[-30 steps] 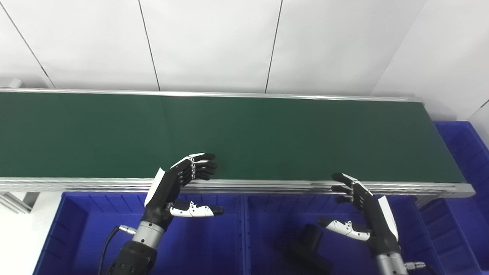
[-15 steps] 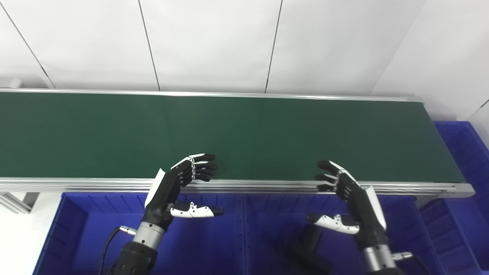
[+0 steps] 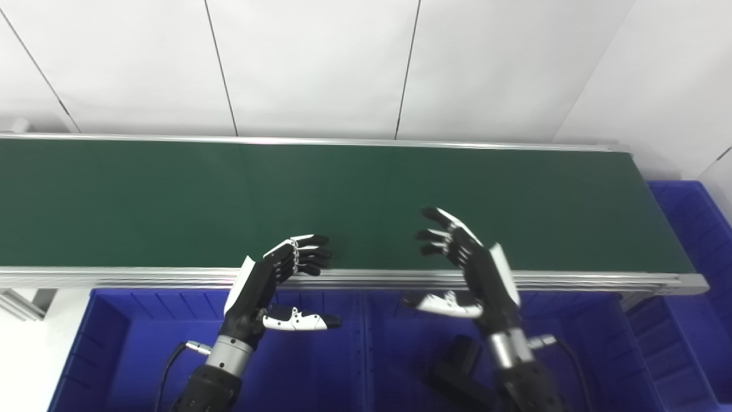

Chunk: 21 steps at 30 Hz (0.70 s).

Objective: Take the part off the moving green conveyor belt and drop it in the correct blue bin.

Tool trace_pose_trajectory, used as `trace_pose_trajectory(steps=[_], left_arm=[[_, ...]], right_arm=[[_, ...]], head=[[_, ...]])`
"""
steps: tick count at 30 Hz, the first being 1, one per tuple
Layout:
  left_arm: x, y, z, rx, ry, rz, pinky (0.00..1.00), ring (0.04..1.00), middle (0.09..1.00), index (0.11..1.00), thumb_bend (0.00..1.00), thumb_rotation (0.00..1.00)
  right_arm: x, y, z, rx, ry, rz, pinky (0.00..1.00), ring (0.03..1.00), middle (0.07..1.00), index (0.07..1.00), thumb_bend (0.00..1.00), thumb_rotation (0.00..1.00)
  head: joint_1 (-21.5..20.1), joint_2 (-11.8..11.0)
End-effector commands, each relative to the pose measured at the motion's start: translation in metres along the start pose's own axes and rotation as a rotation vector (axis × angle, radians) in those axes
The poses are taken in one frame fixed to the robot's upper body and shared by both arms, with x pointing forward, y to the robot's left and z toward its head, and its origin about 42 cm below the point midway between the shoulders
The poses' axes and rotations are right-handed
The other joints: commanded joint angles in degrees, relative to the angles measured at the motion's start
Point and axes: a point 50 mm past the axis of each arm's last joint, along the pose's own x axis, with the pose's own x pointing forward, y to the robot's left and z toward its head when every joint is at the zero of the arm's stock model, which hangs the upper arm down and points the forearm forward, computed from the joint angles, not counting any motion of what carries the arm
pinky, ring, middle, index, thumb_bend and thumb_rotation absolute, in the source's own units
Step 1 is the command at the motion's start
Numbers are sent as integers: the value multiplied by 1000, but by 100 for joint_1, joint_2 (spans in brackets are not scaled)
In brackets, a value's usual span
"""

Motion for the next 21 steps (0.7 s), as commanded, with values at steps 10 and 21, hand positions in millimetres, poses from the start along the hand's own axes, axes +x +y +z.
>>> trace_pose_trajectory(steps=[10,21], left_arm=[[8,-4,15,-1,-62,-2,633,654,686,725,849,37],[19,-5,28,1,-66,-1,624,653,686,730,850,60]], right_arm=[[3,-4,-15,-35,-35,-52,620,731,842,825,935,288],[-2,-15,-14,-51,-4,-69,609,712,845,802,864,137]], head=[[11,149],[123,681]])
